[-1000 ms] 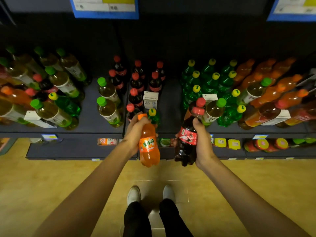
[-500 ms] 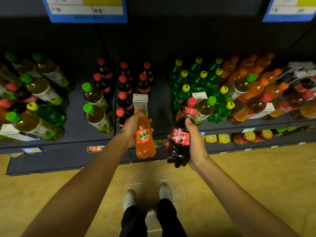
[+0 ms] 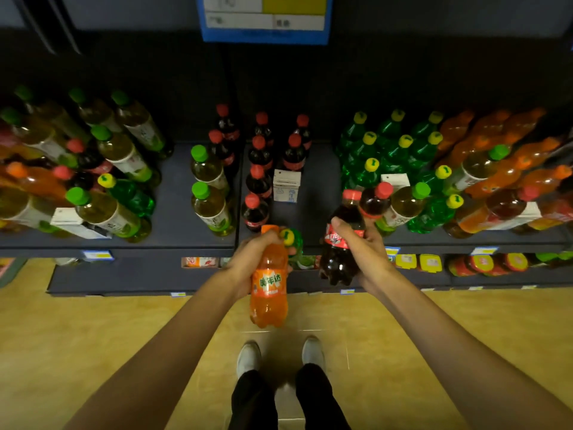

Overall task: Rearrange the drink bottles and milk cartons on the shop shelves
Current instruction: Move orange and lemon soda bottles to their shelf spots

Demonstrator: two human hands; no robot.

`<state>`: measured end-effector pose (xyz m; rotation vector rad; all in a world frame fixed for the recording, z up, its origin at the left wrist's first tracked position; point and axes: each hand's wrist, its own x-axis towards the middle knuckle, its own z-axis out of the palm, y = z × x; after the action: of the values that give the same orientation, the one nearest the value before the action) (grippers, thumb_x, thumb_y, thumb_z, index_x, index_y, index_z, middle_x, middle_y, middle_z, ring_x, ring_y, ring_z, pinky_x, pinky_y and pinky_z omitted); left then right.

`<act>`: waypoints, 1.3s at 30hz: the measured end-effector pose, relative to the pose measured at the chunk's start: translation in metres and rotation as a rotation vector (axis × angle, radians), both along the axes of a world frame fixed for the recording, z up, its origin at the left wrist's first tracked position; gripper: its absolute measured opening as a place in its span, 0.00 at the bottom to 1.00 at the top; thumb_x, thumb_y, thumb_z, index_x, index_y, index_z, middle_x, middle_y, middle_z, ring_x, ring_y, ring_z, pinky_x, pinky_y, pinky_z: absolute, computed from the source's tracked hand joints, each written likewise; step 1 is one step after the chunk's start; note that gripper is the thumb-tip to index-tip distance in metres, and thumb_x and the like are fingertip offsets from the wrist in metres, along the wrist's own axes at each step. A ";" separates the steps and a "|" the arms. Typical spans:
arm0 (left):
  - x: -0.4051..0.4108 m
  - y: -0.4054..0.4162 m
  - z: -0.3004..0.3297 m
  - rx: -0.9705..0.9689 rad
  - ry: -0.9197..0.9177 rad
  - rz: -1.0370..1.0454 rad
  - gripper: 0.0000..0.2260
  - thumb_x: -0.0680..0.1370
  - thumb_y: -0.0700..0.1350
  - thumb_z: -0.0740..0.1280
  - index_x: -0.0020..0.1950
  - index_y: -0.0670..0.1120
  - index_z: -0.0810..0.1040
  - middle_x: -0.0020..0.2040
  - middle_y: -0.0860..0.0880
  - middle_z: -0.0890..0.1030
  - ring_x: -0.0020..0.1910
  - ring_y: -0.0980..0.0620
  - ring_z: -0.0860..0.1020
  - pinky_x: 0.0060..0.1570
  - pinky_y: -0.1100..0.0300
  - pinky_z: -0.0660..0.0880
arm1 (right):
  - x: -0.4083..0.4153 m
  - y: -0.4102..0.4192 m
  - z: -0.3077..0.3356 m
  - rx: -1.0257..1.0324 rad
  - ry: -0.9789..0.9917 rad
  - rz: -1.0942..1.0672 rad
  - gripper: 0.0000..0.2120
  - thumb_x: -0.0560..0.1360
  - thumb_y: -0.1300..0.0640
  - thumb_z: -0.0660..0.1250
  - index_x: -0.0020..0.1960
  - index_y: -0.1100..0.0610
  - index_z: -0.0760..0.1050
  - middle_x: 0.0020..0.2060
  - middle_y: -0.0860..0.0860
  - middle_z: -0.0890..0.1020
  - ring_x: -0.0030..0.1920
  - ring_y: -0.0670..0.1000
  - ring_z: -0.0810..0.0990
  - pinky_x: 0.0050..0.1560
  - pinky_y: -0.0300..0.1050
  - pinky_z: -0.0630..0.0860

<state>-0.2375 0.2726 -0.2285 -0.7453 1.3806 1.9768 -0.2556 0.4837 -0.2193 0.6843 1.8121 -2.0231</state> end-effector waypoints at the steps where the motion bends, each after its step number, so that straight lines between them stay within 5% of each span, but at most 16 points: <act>1: 0.007 -0.004 0.001 -0.007 0.000 -0.001 0.16 0.77 0.46 0.65 0.64 0.43 0.75 0.55 0.40 0.84 0.40 0.44 0.83 0.45 0.51 0.78 | -0.004 -0.006 -0.005 0.073 0.068 0.015 0.24 0.63 0.46 0.80 0.54 0.55 0.79 0.47 0.52 0.85 0.50 0.49 0.84 0.56 0.52 0.79; 4: 0.024 -0.016 0.006 -0.020 -0.003 -0.009 0.15 0.77 0.45 0.65 0.63 0.43 0.75 0.54 0.40 0.84 0.40 0.44 0.83 0.46 0.51 0.78 | -0.019 -0.021 -0.029 0.261 0.257 0.111 0.19 0.64 0.56 0.81 0.51 0.58 0.79 0.41 0.51 0.84 0.42 0.43 0.83 0.47 0.39 0.77; 11: 0.050 -0.050 0.007 -0.069 -0.028 0.029 0.15 0.76 0.43 0.66 0.62 0.43 0.76 0.53 0.41 0.85 0.44 0.44 0.83 0.48 0.50 0.78 | -0.054 -0.058 -0.072 0.686 0.360 0.355 0.32 0.63 0.56 0.82 0.64 0.56 0.76 0.55 0.55 0.83 0.59 0.56 0.79 0.62 0.49 0.74; 15: 0.059 -0.069 0.005 -0.077 -0.019 0.050 0.14 0.76 0.43 0.66 0.62 0.43 0.77 0.53 0.40 0.85 0.44 0.45 0.83 0.46 0.50 0.78 | -0.069 -0.069 -0.087 0.746 0.302 0.429 0.31 0.64 0.54 0.80 0.61 0.51 0.69 0.54 0.54 0.81 0.59 0.60 0.76 0.59 0.54 0.74; 20: 0.061 -0.086 0.001 -0.099 -0.016 0.015 0.15 0.76 0.44 0.66 0.62 0.44 0.77 0.53 0.42 0.85 0.44 0.42 0.82 0.51 0.47 0.78 | -0.080 -0.072 -0.091 0.808 0.337 0.481 0.27 0.66 0.58 0.79 0.62 0.58 0.74 0.56 0.58 0.80 0.59 0.60 0.77 0.49 0.36 0.64; 28: 0.058 -0.098 0.000 -0.125 -0.014 -0.042 0.17 0.76 0.46 0.67 0.64 0.45 0.75 0.53 0.44 0.85 0.47 0.42 0.83 0.51 0.47 0.78 | -0.081 -0.082 -0.083 0.766 0.350 0.405 0.29 0.67 0.61 0.78 0.66 0.59 0.74 0.59 0.57 0.81 0.61 0.56 0.78 0.57 0.35 0.67; 33: 0.057 -0.100 0.005 -0.103 -0.006 -0.087 0.18 0.76 0.46 0.67 0.65 0.46 0.75 0.53 0.43 0.85 0.47 0.41 0.83 0.50 0.47 0.78 | -0.067 -0.081 -0.077 0.711 0.237 0.368 0.41 0.70 0.61 0.77 0.77 0.57 0.59 0.69 0.56 0.74 0.69 0.56 0.72 0.65 0.40 0.66; 39: 0.056 -0.102 0.017 -0.078 0.011 -0.140 0.19 0.73 0.46 0.68 0.64 0.46 0.76 0.52 0.43 0.85 0.45 0.43 0.82 0.48 0.49 0.78 | -0.033 -0.069 -0.079 0.716 0.231 0.263 0.36 0.73 0.65 0.73 0.76 0.62 0.60 0.72 0.58 0.70 0.73 0.56 0.68 0.69 0.39 0.62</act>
<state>-0.1816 0.1706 -0.2119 -0.6547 1.4826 1.8302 -0.2883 0.4147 -0.2980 0.3551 2.6302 -1.3050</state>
